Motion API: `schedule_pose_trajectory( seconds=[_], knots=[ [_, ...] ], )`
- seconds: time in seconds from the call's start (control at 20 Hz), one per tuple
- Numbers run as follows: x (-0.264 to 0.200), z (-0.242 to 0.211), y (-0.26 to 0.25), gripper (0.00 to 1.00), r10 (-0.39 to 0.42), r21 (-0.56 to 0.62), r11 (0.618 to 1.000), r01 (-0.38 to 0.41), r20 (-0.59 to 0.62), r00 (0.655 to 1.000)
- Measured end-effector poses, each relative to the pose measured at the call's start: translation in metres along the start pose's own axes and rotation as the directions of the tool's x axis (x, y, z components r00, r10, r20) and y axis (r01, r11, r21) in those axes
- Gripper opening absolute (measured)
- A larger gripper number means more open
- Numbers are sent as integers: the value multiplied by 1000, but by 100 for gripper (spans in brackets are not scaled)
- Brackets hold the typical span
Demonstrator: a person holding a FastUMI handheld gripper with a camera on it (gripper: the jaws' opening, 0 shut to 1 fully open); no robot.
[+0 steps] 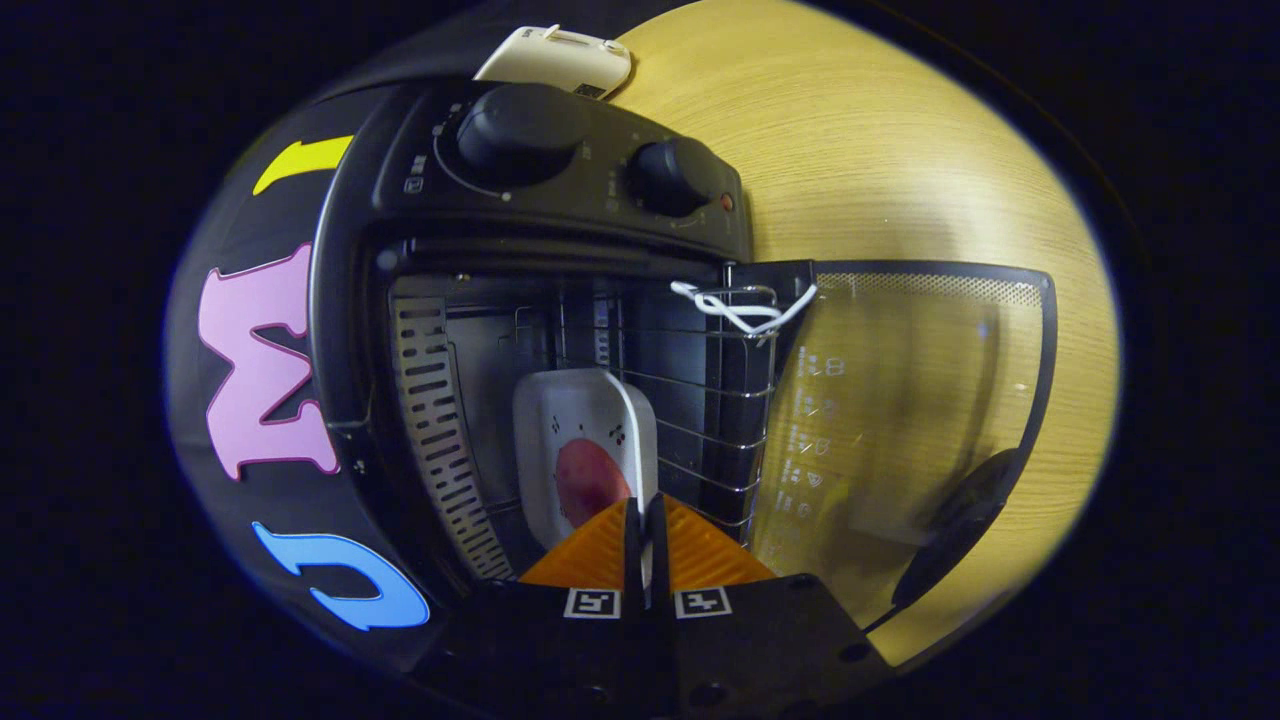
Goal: Open the toaster oven, put the food inside, and close the toaster oven door.
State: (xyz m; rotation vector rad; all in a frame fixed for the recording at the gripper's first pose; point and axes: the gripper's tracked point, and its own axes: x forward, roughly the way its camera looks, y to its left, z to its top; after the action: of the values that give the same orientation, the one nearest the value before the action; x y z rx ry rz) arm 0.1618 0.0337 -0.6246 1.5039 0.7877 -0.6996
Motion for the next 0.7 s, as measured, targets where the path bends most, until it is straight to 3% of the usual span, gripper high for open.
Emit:
schedule_pose_trajectory(
  seconds=[0.15, 0.2, 0.4, 0.45, 0.55, 0.6, 0.7],
  knots=[
    [-4, -8, -4, 19, -11, -15, 1000, 11, -25, 1000],
    [-8, -6, -6, 30, -20, -31, 999, 19, -26, 999],
    [-45, -2, -4, 32, 5, -193, 981, -12, -34, 999],
    [-59, -3, -4, 49, 16, -260, 965, -30, -57, 998],
    [-84, 3, -17, 83, 5, -428, 903, -35, -71, 997],
    [-102, 11, -26, 82, -15, -510, 860, -14, -53, 998],
    [-124, 14, -43, 98, -39, -642, 767, -1, -47, 998]
  ],
)
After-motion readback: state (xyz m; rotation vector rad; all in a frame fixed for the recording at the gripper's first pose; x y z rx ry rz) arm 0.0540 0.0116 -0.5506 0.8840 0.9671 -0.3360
